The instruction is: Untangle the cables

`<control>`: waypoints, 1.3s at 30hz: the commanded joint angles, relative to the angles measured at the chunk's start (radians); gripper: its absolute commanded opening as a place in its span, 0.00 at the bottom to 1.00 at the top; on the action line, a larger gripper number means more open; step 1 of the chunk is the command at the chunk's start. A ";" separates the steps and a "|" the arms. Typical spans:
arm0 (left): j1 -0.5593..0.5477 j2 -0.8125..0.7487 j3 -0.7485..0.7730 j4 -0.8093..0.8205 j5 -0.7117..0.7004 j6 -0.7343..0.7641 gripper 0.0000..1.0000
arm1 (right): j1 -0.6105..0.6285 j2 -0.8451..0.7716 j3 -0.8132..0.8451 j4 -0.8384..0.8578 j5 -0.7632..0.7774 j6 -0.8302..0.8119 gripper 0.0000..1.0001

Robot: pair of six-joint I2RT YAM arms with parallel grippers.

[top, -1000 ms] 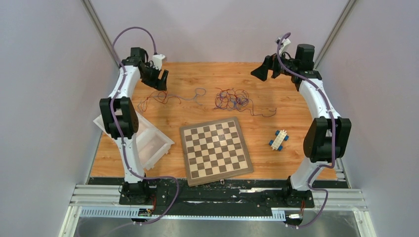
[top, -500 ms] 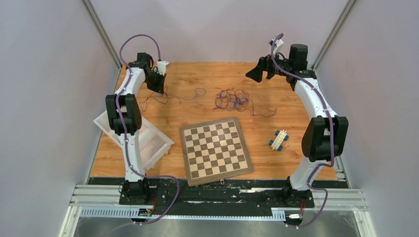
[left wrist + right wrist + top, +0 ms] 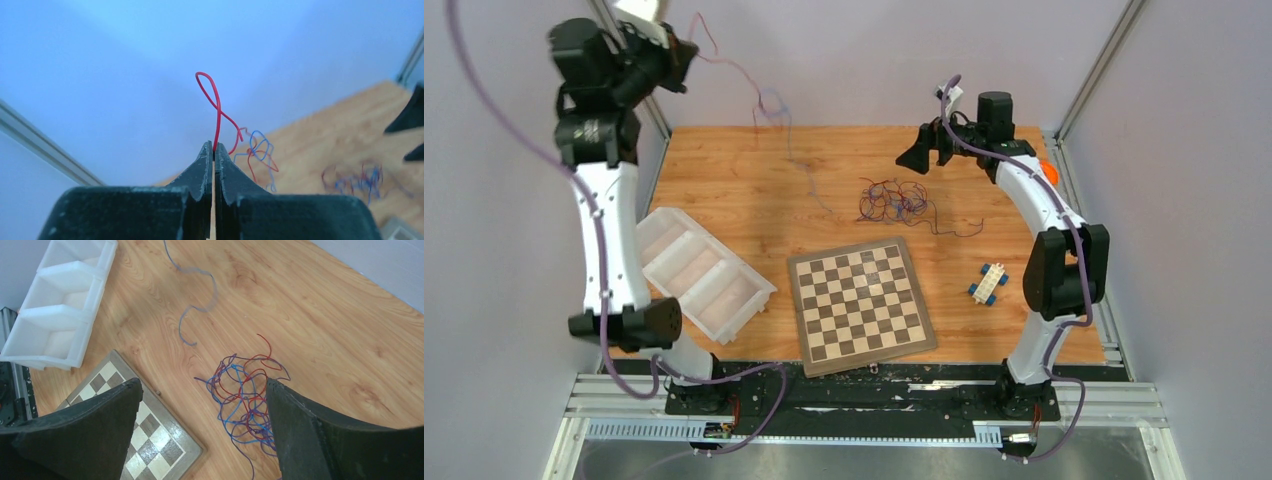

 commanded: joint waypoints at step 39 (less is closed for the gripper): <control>-0.026 0.002 -0.201 0.843 0.625 -0.910 0.00 | 0.404 0.302 0.053 1.038 -0.065 0.334 0.95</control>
